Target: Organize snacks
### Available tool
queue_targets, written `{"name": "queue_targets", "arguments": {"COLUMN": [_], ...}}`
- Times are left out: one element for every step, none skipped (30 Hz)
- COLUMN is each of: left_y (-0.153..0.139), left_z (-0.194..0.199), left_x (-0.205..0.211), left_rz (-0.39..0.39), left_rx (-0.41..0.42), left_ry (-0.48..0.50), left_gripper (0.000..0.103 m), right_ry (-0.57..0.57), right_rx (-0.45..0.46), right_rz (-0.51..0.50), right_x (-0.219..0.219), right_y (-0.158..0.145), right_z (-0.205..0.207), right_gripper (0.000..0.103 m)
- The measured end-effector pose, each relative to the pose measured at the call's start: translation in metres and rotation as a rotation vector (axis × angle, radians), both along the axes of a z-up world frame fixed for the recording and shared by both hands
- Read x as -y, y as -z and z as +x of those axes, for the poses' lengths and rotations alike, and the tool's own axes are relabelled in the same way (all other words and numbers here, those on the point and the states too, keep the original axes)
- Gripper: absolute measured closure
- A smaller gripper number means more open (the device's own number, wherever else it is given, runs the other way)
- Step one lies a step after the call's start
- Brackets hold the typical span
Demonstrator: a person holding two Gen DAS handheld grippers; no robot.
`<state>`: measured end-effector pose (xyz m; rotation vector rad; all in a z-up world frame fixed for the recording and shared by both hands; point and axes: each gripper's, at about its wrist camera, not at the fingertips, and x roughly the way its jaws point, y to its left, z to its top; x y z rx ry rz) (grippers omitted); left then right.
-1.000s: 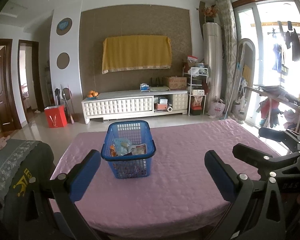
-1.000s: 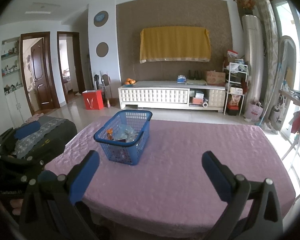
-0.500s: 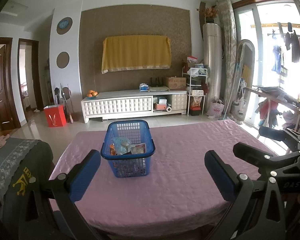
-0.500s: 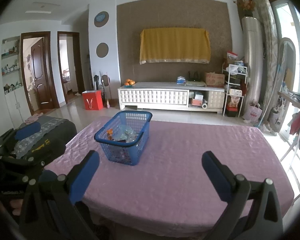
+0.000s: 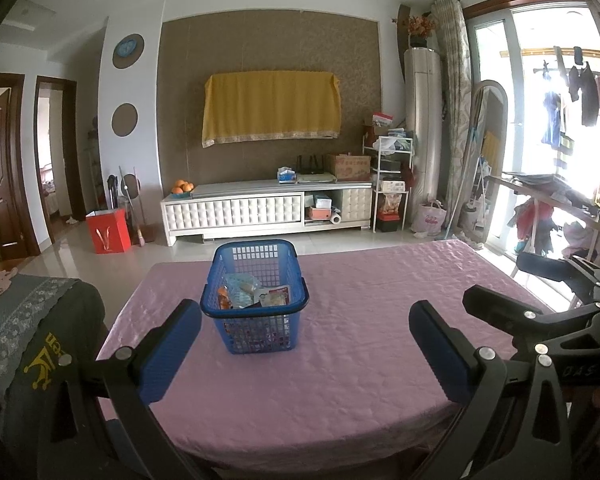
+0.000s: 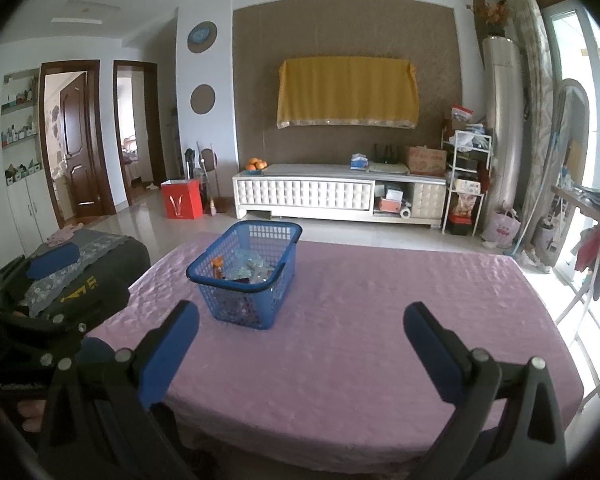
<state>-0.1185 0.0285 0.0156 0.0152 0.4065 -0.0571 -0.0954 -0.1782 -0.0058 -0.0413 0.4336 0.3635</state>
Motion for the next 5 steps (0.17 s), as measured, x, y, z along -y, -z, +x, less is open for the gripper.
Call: {"name": "queue_targets", "arguments": {"left_y": [0.0, -0.0001, -0.0001, -0.0005, -0.0008], "left_z": [0.0001, 0.0, 0.0, -0.0017, -0.0027], "left_x": [0.0005, 0.0001, 0.0003, -0.0011, -0.0015], "left_rz": [-0.001, -0.003, -0.005, -0.006, -0.007], "left_rx": [0.0, -0.001, -0.001, 0.0, 0.001], "left_ry": [-0.001, -0.001, 0.0, 0.002, 0.004], "left_gripper": [0.0, 0.0, 0.0, 0.0, 0.0], "right_ry": [-0.001, 0.0, 0.0, 0.0, 0.001], "right_rx": [0.0, 0.001, 0.002, 0.002, 0.003], "right_rz": [0.0, -0.003, -0.004, -0.004, -0.005], "right_x": [0.0, -0.0004, -0.0002, 0.0001, -0.0006], "right_y": [0.0, 0.0003, 0.0002, 0.0, 0.0008], "right_z": [0.0, -0.0007, -0.0008, -0.0007, -0.0016], "right_gripper": [0.0, 0.0, 0.0, 0.0, 0.0]}}
